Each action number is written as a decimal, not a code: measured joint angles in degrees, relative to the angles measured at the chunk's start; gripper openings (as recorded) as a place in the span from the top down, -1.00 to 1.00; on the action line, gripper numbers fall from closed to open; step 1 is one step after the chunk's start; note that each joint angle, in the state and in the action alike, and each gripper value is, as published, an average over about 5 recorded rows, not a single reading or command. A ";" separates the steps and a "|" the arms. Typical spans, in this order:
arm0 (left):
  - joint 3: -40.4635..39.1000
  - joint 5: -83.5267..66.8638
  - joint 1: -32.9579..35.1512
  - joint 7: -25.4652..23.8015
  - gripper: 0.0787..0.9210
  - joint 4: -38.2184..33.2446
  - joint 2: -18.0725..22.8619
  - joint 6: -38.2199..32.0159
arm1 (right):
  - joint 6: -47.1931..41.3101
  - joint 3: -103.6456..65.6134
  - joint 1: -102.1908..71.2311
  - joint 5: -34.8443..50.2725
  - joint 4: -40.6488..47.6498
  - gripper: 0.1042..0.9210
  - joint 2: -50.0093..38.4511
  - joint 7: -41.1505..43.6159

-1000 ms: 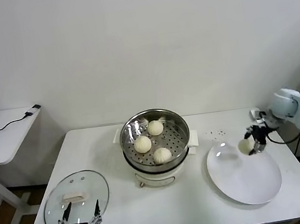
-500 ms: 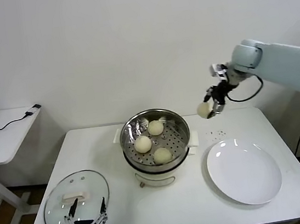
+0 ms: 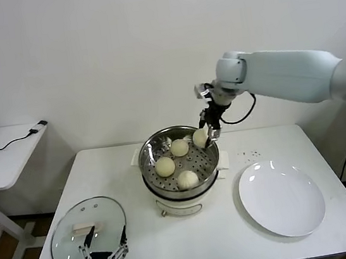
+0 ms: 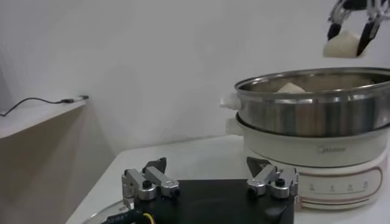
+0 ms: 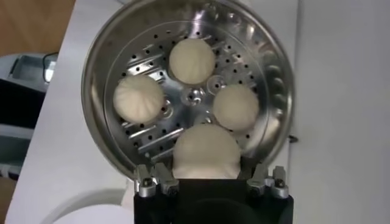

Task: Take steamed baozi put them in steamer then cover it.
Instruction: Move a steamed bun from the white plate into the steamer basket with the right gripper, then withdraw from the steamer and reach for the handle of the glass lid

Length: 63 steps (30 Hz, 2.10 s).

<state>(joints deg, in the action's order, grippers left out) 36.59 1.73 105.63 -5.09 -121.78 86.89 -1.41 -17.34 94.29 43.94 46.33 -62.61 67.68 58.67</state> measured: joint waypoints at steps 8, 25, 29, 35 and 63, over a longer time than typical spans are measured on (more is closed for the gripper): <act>-0.31 -0.41 -0.47 0.00 -0.77 0.86 -0.61 -0.03 | -0.33 0.96 -3.49 -1.40 2.17 -0.48 3.10 -0.68; -0.92 -0.18 -2.53 -0.04 -0.77 2.55 -0.42 0.63 | -0.77 0.32 -8.39 -3.13 5.00 -0.75 4.93 -1.12; -0.96 0.05 -2.81 -0.04 -0.77 2.34 -0.37 0.90 | -0.76 -0.27 -8.16 -2.87 4.64 -0.76 4.34 -0.83; -1.26 0.50 -2.85 -0.04 -0.77 1.65 -0.25 1.18 | -0.22 -1.20 -6.35 -1.84 3.02 -0.76 2.14 -0.45; 0.96 3.97 -1.87 0.14 -0.77 -1.92 1.63 1.03 | 20.12 -37.97 -29.71 7.81 -15.11 -0.76 -28.52 -28.54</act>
<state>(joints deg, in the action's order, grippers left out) 37.55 5.70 103.76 -4.94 -123.70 88.52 -0.38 2.78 56.33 14.23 54.15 -77.72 39.16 30.14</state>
